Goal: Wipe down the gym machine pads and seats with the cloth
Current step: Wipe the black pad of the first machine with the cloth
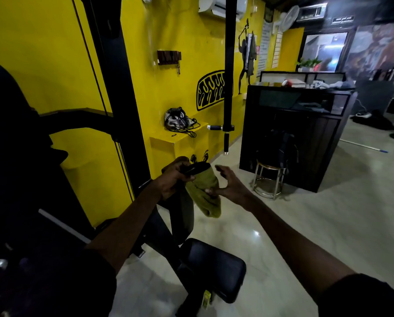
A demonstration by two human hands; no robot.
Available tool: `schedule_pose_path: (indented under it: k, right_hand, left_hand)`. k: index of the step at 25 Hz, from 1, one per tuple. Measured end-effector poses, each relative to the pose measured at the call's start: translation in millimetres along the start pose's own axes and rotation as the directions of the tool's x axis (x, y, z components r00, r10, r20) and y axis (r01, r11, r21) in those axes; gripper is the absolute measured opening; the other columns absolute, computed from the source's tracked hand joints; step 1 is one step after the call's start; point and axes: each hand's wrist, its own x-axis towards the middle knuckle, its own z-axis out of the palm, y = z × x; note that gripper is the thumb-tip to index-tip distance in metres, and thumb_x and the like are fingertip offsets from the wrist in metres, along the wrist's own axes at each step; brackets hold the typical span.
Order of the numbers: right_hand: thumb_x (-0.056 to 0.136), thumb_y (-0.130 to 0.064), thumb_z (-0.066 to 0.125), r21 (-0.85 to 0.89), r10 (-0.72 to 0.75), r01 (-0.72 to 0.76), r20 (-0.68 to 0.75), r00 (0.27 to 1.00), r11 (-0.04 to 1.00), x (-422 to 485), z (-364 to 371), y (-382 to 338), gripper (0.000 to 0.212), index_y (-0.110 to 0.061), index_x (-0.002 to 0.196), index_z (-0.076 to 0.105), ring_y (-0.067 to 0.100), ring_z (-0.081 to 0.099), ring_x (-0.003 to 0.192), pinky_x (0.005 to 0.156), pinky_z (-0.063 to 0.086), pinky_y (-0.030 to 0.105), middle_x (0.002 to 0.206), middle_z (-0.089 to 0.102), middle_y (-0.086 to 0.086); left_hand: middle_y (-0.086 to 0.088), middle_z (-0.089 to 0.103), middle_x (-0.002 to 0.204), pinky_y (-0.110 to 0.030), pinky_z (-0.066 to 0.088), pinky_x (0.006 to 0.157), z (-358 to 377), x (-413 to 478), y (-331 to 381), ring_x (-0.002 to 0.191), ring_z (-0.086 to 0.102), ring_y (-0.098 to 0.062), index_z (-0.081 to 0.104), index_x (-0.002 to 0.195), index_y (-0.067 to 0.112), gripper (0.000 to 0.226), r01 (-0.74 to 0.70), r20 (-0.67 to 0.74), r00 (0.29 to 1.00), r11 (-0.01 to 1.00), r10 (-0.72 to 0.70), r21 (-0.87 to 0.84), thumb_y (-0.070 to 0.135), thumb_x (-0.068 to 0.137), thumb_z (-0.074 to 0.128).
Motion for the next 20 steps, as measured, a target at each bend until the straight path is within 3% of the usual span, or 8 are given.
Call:
schedule_pose_path:
  k: [2,3,6,9,12,15,17,20]
  right_hand:
    - [0.081,-0.022,0.081,0.071,0.06,-0.077,0.221,0.974,0.994,2,5,1,0.064,-0.011,0.138,0.052,0.014,0.057,0.123,0.101,0.05,0.027,0.133,0.061,-0.002]
    - [0.084,-0.02,0.079,0.082,0.081,-0.104,0.247,0.966,0.991,3,10,2,0.057,-0.009,0.135,0.055,0.016,0.061,0.118,0.098,0.053,0.027,0.127,0.065,-0.001]
    - [0.087,-0.023,0.076,0.064,0.154,-0.165,0.156,0.976,0.984,12,25,13,0.05,-0.009,0.132,0.058,0.019,0.066,0.11,0.099,0.054,0.039,0.121,0.068,0.003]
    - [0.085,-0.033,0.076,-0.237,0.169,-0.172,-0.033,0.985,0.956,28,30,25,0.055,-0.011,0.13,0.054,0.02,0.058,0.104,0.092,0.05,0.039,0.117,0.061,0.001]
    - [0.081,-0.035,0.078,-0.46,0.036,-0.106,-0.159,0.987,0.881,54,32,39,0.061,-0.009,0.125,0.044,0.024,0.054,0.096,0.075,0.044,0.034,0.114,0.055,0.009]
    - [0.082,-0.03,0.077,-0.547,-0.121,-0.002,-0.189,0.974,0.837,98,37,48,0.066,-0.008,0.133,0.041,0.032,0.054,0.108,0.073,0.041,0.035,0.122,0.052,0.014]
    - [0.083,-0.026,0.074,-0.593,-0.188,0.033,-0.202,0.961,0.804,132,39,46,0.068,-0.008,0.139,0.041,0.035,0.052,0.113,0.073,0.045,0.038,0.127,0.05,0.017]
    - [0.083,-0.024,0.075,-0.687,-0.276,0.069,-0.196,0.941,0.723,176,46,35,0.067,-0.007,0.139,0.043,0.037,0.051,0.116,0.079,0.053,0.044,0.129,0.05,0.018]
  left_hand:
    - [-0.009,0.062,0.105,-0.03,0.054,0.078,-5,-1,-6,0.098,0.061,-0.024,0.056,0.105,0.008,0.035,0.001,0.017,1.0,1.0,-0.001,0.009,-0.021,0.084,0.054]
    - [-0.007,0.062,0.101,-0.027,0.055,0.073,-6,0,-9,0.095,0.061,-0.022,0.055,0.103,0.008,0.035,0.004,0.001,1.0,1.0,-0.004,0.011,-0.021,0.084,0.054]
    - [-0.008,0.061,0.1,-0.03,0.056,0.074,-11,11,-29,0.095,0.061,-0.024,0.054,0.105,0.007,0.032,0.003,-0.106,0.994,1.0,0.0,0.029,-0.014,0.083,0.064]
    - [-0.01,0.066,0.112,-0.031,0.054,0.084,-25,25,-43,0.101,0.063,-0.02,0.062,0.105,0.01,0.019,-0.035,-0.346,0.931,0.973,0.115,0.228,0.004,0.089,0.068]
    - [-0.012,0.061,0.125,-0.029,0.05,0.076,-52,42,-52,0.097,0.061,-0.018,0.058,0.124,0.009,0.026,0.04,-0.508,0.832,0.89,0.223,0.455,0.013,0.099,0.055]
    - [-0.015,0.049,0.142,-0.036,0.048,0.091,-74,67,-64,0.124,0.052,-0.03,0.045,0.144,0.014,0.044,0.113,-0.476,0.851,0.805,0.225,0.582,0.019,0.101,0.053]
    - [-0.018,0.051,0.139,-0.039,0.044,0.097,-78,85,-71,0.127,0.049,-0.033,0.047,0.143,0.012,0.044,0.142,-0.487,0.833,0.749,0.262,0.647,0.022,0.101,0.054]
    - [-0.021,0.06,0.124,-0.03,0.042,0.087,-81,100,-75,0.115,0.057,-0.037,0.06,0.127,0.002,0.033,0.115,-0.466,0.822,0.706,0.328,0.699,0.009,0.096,0.06]
